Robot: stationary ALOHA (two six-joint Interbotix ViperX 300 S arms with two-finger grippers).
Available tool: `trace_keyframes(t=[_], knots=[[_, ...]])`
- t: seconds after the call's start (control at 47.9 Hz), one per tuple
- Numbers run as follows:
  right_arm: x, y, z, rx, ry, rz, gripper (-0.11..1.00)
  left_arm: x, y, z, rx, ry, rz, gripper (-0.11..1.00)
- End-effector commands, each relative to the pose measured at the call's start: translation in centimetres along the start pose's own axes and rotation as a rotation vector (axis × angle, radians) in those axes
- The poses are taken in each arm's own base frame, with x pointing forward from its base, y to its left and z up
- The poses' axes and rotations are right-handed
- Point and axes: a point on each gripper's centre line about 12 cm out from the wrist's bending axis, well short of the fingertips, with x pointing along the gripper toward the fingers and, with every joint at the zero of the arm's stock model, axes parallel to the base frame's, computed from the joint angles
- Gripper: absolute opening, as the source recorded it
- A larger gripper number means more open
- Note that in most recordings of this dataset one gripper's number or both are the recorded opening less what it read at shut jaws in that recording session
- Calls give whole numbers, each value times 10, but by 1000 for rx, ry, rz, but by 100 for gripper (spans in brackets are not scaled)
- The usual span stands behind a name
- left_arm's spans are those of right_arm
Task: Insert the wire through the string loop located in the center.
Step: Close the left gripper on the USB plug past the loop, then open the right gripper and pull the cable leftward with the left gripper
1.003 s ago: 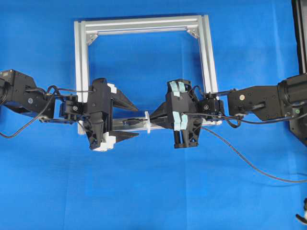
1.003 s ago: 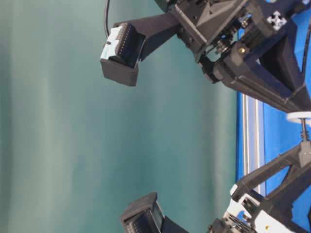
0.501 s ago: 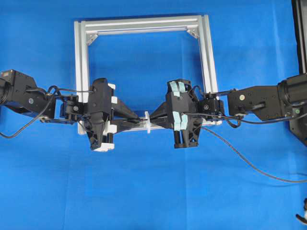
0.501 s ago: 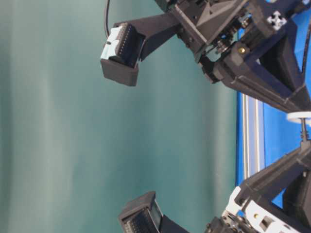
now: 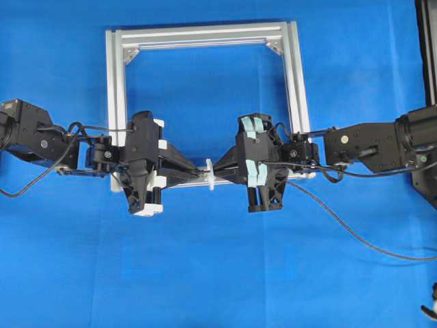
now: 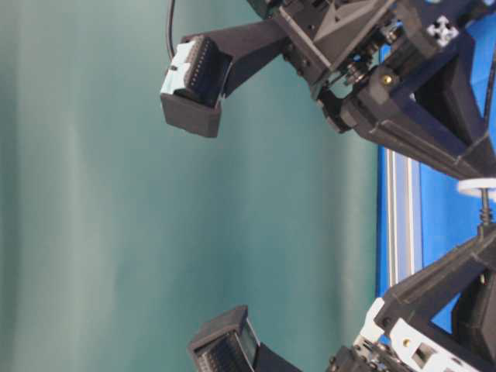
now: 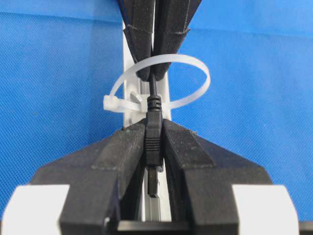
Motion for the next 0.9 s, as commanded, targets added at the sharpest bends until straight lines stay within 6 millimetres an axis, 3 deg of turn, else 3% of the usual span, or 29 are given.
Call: trace_keyframes(t=[0.0, 0.313, 0.439, 0.585, 0.689, 0.877], knots=[[-3, 2, 10, -4, -27, 4, -2, 0, -2, 13, 3, -43, -7, 8], [-3, 2, 9, 1, -14, 4, 2, 0, -2, 12, 3, -41, -6, 8], [-3, 2, 9, 4, -15, 3, 26, 0, -2, 12, 3, -41, -6, 8], [-3, 2, 8, 1, -12, 3, 70, 0, -2, 13, 3, -43, -7, 8], [-3, 2, 9, 1, -14, 4, 94, 0, -2, 13, 3, -41, -6, 8], [-3, 2, 8, 1, -12, 3, 94, 0, -2, 13, 3, -44, -7, 8]])
